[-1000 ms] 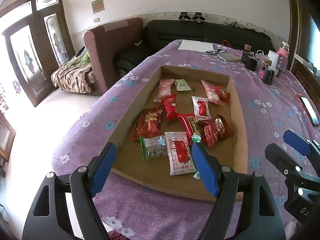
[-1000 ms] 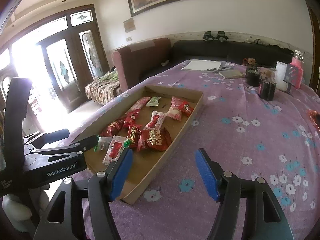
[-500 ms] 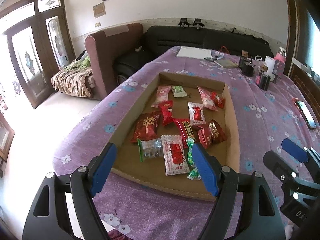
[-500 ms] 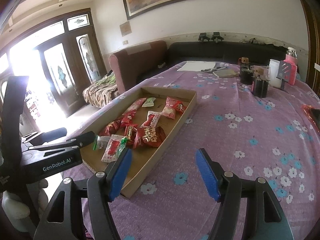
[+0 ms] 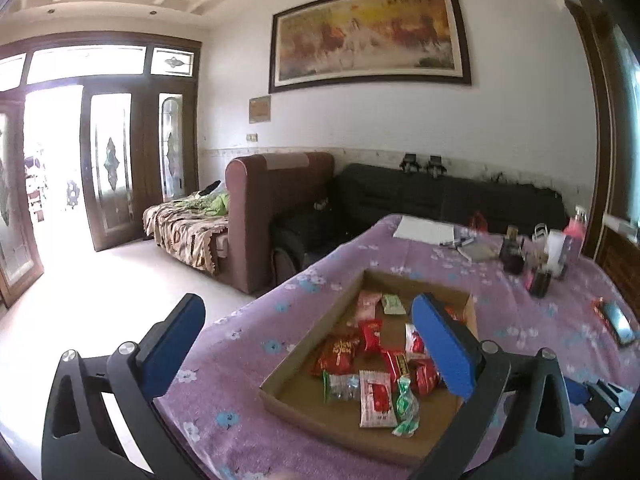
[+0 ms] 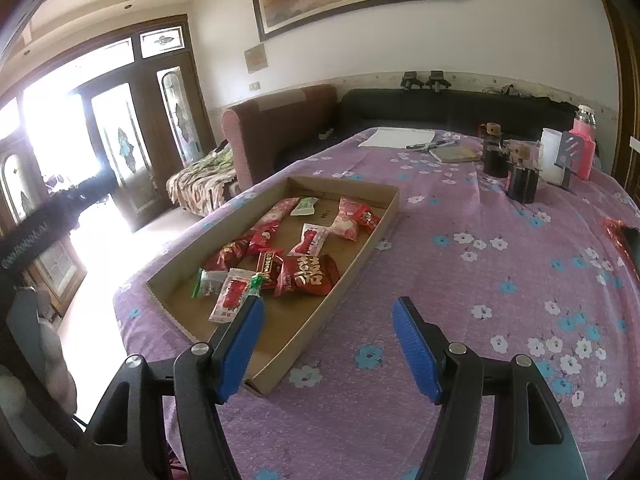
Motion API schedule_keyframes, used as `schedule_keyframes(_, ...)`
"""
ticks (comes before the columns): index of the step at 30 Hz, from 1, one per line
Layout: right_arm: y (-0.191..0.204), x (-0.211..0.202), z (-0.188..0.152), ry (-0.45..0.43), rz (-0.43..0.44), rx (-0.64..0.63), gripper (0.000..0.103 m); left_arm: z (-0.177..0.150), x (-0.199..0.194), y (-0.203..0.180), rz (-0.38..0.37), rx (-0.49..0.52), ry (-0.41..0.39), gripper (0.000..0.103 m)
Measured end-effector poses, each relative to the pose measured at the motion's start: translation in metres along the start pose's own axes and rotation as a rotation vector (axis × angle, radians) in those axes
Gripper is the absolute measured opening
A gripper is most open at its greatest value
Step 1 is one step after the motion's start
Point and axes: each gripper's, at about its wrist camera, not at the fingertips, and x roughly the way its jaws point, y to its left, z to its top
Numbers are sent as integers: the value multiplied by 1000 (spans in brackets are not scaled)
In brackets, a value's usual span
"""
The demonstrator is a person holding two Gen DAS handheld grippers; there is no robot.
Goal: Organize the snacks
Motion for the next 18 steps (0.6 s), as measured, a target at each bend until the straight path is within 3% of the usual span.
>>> schedule_keyframes(2, 2, 0, 0, -3, -1, -4, 69, -2, 11, -4, 18, 32, 60, 103)
schedule_keyframes(4, 2, 0, 0, -5, -5, -11, 69, -6, 26, -10, -7, 75, 146, 103)
schedule_keyframes(7, 4, 0, -1, -6, -11, -18, 69, -16, 39, -13, -61, 56, 245, 103)
schedule_keyframes(18, 9, 11, -5, 15, -9, -37, 69, -30, 57, -16, -83, 39, 353, 103)
